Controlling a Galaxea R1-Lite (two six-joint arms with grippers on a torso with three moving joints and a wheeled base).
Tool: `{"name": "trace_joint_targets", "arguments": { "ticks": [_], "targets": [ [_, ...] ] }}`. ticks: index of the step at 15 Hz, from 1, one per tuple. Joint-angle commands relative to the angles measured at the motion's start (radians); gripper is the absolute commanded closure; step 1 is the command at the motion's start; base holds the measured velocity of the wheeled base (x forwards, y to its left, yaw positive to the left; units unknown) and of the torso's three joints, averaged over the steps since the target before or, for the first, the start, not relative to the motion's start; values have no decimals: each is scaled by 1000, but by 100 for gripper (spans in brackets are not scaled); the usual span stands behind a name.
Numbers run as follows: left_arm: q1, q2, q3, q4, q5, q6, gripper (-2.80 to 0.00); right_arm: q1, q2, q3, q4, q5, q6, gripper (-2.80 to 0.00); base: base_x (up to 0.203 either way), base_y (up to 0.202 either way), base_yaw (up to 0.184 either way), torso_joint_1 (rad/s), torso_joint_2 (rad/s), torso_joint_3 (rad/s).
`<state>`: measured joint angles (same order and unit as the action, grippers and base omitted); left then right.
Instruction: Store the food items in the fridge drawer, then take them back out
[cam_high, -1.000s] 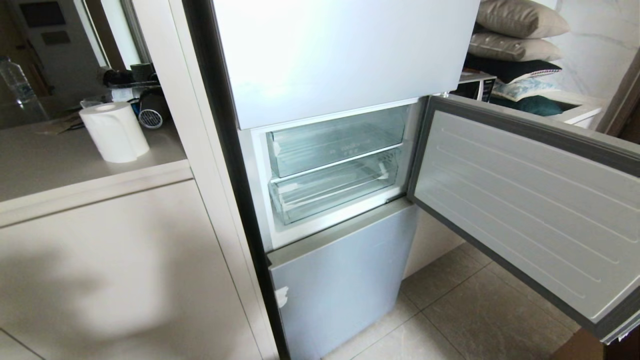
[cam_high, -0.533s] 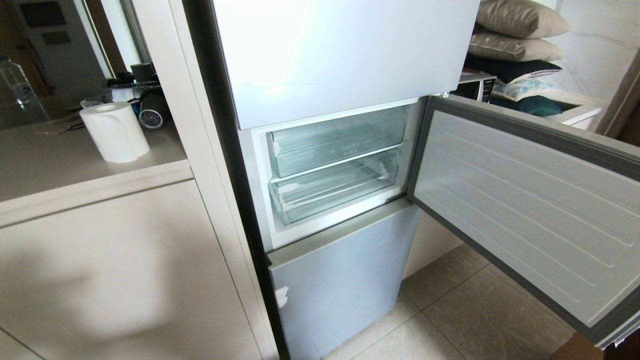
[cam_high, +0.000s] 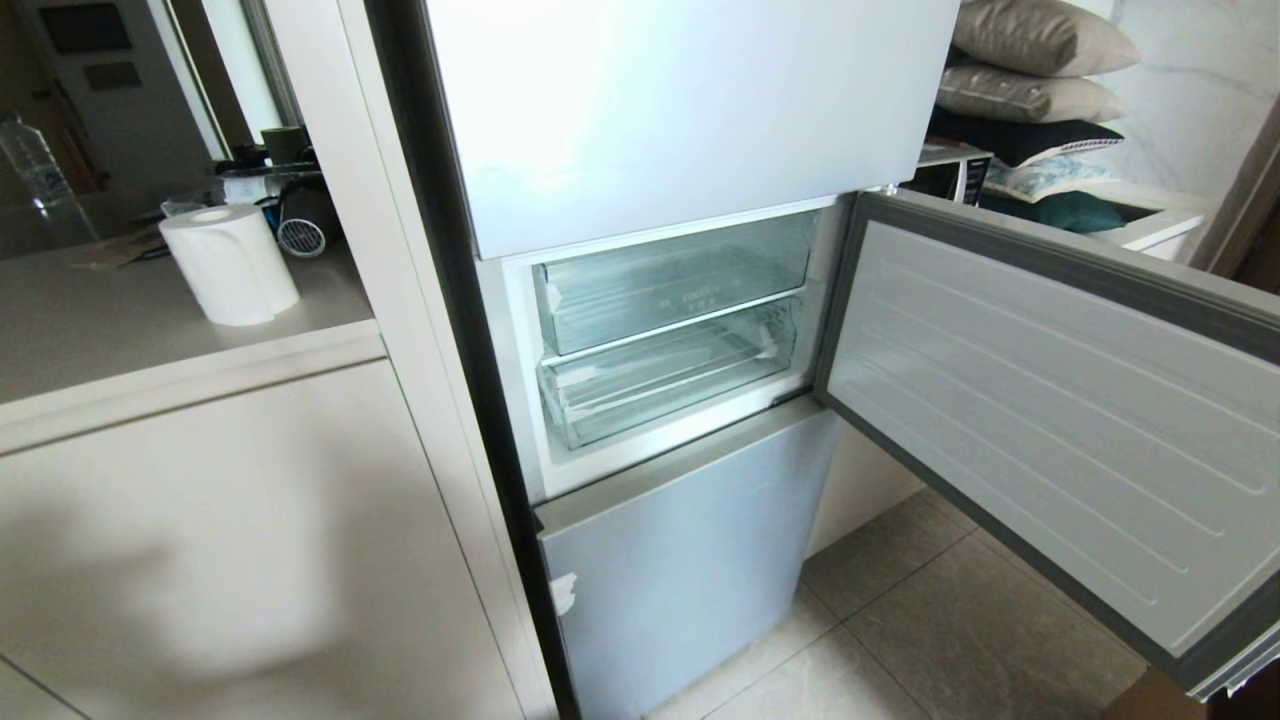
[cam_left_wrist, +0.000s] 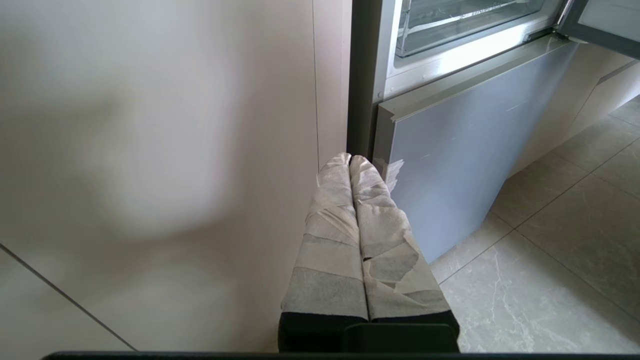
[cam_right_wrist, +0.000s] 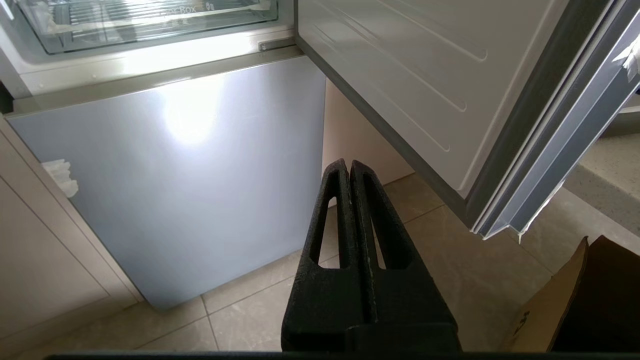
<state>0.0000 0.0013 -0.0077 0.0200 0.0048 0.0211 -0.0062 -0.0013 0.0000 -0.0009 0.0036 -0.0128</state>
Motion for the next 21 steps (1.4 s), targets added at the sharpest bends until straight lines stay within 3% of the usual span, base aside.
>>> {"name": "trace_joint_targets", "arguments": {
  "ticks": [1,12,21],
  "targets": [
    [0,0,0,0,0,-1,0,0,1,0,-1,3,-7,0,0,0,0,0,0,0],
    [0,0,0,0,0,-2,0,0,1,0,0,-1,4,0,0,0,0,0,0,0],
    [0,0,0,0,0,-3,0,0,1,0,1,-2,4,0,2,-7,168,2,3,2]
  ]
}}
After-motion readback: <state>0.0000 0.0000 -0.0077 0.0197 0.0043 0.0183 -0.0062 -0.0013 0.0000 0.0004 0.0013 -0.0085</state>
